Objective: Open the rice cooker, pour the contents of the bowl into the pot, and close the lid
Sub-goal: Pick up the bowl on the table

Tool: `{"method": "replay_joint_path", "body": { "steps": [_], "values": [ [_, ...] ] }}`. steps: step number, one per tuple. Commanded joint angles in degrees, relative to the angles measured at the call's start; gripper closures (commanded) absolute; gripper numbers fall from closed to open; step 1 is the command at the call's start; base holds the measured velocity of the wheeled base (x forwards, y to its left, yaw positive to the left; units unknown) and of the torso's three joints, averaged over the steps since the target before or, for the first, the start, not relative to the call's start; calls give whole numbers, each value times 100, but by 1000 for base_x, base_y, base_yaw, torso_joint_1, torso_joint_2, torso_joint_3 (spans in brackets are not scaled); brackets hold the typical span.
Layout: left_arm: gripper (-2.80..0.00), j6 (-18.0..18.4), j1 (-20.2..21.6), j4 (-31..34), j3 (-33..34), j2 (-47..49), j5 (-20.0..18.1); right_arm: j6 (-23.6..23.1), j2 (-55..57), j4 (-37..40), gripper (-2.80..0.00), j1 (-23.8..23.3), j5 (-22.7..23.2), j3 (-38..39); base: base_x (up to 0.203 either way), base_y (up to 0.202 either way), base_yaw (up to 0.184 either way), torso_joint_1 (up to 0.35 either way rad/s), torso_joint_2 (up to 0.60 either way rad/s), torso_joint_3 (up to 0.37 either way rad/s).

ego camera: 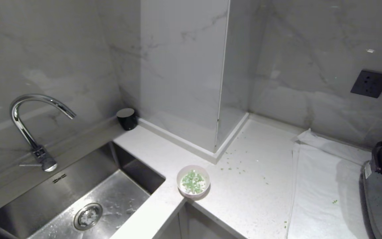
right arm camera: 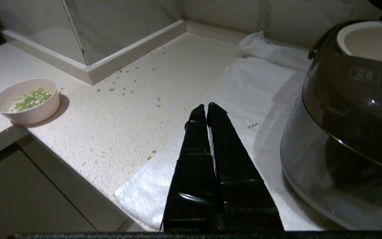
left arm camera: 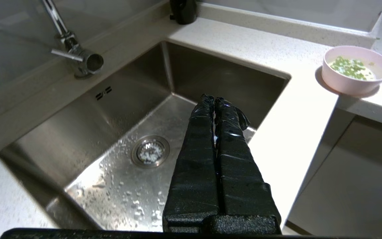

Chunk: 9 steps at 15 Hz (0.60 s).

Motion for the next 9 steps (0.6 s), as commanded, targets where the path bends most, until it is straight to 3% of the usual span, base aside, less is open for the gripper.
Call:
{"method": "replay_joint_path", "body": {
  "steps": [1, 3, 9],
  "values": [
    [0, -42, -9, -5, 2, -10, 4, 0, -6, -6, 0, 2, 0, 9, -164, 0, 2, 21, 6, 1],
    [0, -35, 6, 3, 2, -10, 4, 0, 0, -6, 0, 2, 0, 9, -142, 0, 0, -12, 4, 3],
    [0, -33, 13, 12, -7, -10, -5, 0, 0, -6, 0, 2, 0, 9, 0, 0, 0, -5, -1, 2]
  ]
}}
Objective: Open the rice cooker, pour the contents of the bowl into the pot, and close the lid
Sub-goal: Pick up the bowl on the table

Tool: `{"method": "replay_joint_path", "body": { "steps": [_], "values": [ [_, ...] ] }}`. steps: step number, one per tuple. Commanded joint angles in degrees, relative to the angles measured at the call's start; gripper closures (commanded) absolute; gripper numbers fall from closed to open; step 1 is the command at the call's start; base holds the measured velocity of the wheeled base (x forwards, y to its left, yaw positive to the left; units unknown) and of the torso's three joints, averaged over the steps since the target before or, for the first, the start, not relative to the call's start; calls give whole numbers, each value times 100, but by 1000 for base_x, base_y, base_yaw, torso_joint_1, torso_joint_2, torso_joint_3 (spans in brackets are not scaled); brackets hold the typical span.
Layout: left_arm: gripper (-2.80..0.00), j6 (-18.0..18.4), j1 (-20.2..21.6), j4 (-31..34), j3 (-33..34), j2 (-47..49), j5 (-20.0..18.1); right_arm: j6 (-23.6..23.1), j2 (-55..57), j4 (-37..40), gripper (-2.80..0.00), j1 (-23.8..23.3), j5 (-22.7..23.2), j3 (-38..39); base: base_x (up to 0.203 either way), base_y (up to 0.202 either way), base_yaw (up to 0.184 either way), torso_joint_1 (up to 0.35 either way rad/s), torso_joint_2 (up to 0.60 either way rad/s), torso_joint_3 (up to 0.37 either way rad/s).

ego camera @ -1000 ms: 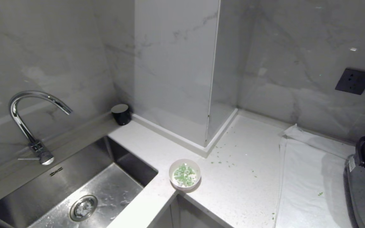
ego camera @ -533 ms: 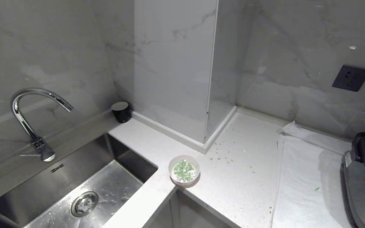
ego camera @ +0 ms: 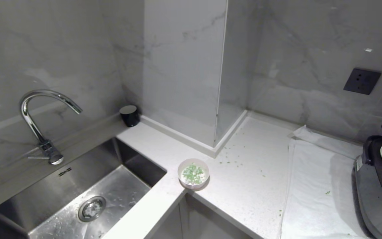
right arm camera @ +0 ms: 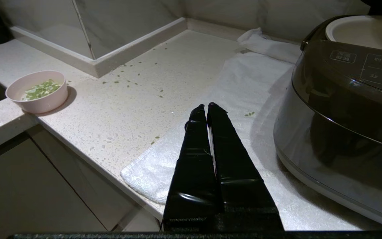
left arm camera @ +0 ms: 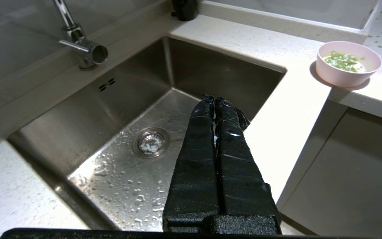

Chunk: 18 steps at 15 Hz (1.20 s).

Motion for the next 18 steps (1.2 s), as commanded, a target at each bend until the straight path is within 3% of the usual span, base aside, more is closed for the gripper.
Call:
{"method": "replay_joint_path", "body": {
  "steps": [1, 18],
  "values": [
    [0, 3, -1, 6, -2, -10, -1, 0, 0, 4, 0, 2, 3, 9, 0, 12, -45, 0, 9, 5],
    [0, 11, -1, 13, -2, -10, -1, 0, 0, -5, 0, 2, 3, 9, 1, 8, -169, 2, 1, 2]
  ]
}}
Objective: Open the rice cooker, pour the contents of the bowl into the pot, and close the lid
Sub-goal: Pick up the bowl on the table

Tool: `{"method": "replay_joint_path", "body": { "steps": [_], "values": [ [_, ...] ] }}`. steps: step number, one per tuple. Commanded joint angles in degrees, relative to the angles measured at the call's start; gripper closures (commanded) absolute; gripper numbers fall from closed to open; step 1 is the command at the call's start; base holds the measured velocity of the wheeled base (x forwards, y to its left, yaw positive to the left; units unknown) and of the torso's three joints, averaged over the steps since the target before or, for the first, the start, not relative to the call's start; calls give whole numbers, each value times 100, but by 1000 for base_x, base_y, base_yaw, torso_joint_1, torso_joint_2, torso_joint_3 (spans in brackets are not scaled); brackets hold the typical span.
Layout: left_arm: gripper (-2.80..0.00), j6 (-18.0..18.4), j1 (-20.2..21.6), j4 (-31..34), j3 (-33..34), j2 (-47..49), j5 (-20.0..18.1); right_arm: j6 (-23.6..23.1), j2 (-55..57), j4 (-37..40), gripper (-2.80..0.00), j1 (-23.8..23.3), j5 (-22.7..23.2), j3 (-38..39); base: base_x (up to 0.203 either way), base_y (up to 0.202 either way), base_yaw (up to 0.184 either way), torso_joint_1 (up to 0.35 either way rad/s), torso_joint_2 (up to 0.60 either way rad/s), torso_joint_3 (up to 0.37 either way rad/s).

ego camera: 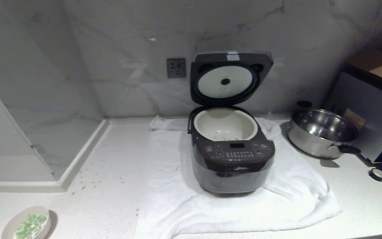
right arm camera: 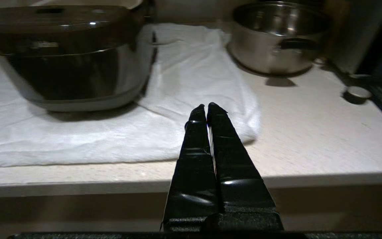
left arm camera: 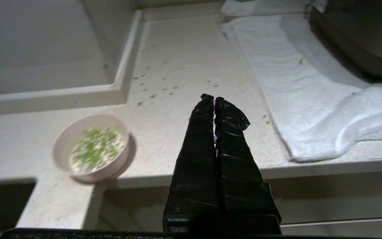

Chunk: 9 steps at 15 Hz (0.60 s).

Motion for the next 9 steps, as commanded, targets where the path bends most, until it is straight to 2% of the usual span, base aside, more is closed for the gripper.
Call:
{"method": "replay_joint_path", "body": {
  "steps": [1, 9],
  "values": [
    [0, 2, 2, 3, -1, -10, 0, 0, 0, -5, 0, 2, 0, 9, -1, 7, -111, -2, 2, 2],
    [0, 0, -7, -3, -1, -10, 0, 0, 0, 3, 0, 2, 0, 9, 0, 0, -9, 1, 0, 1]
  ]
}}
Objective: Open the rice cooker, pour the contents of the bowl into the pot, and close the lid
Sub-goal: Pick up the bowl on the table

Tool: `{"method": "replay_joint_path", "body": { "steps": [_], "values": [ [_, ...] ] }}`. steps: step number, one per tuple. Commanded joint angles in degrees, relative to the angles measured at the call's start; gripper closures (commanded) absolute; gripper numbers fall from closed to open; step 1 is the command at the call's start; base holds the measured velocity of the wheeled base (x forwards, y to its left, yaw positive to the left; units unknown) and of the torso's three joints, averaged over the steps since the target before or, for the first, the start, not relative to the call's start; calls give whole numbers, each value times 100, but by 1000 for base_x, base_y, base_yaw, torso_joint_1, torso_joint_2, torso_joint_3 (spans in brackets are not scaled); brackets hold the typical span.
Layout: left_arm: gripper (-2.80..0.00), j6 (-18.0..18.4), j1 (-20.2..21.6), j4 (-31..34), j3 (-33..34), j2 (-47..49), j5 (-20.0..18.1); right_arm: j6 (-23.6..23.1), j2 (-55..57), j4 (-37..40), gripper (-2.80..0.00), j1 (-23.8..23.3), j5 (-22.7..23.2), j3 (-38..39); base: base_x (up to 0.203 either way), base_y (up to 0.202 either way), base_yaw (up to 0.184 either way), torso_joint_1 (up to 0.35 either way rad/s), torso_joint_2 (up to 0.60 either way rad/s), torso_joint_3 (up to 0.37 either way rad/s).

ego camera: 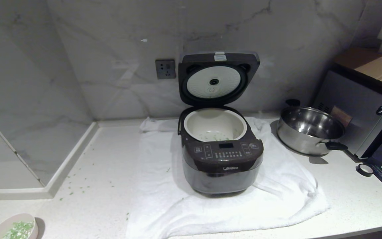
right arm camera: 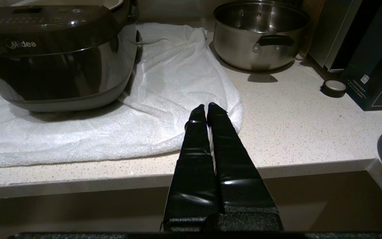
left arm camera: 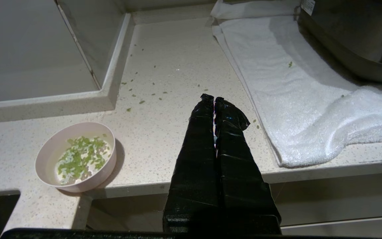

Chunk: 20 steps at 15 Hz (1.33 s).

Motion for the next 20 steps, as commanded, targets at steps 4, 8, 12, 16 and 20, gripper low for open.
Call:
{"method": "replay_joint_path", "body": {
  "steps": [4, 8, 12, 16, 20],
  "values": [
    [0, 11, -1, -3, -1, -10, 0, 0, 0, -5, 0, 2, 0, 9, 0, 0, 0, 0, 0, 0],
    [0, 3, -10, -3, -1, -10, 0, 0, 0, -8, 0, 2, 0, 9, 0, 0, 0, 0, 0, 0],
    [0, -6, -10, -3, -1, -10, 0, 0, 0, -8, 0, 2, 0, 9, 0, 0, 0, 0, 0, 0],
    [0, -6, -10, -3, -1, -10, 0, 0, 0, -8, 0, 2, 0, 9, 0, 0, 0, 0, 0, 0],
    [0, -6, -10, -3, -1, -10, 0, 0, 0, -8, 0, 2, 0, 9, 0, 0, 0, 0, 0, 0]
  ]
}}
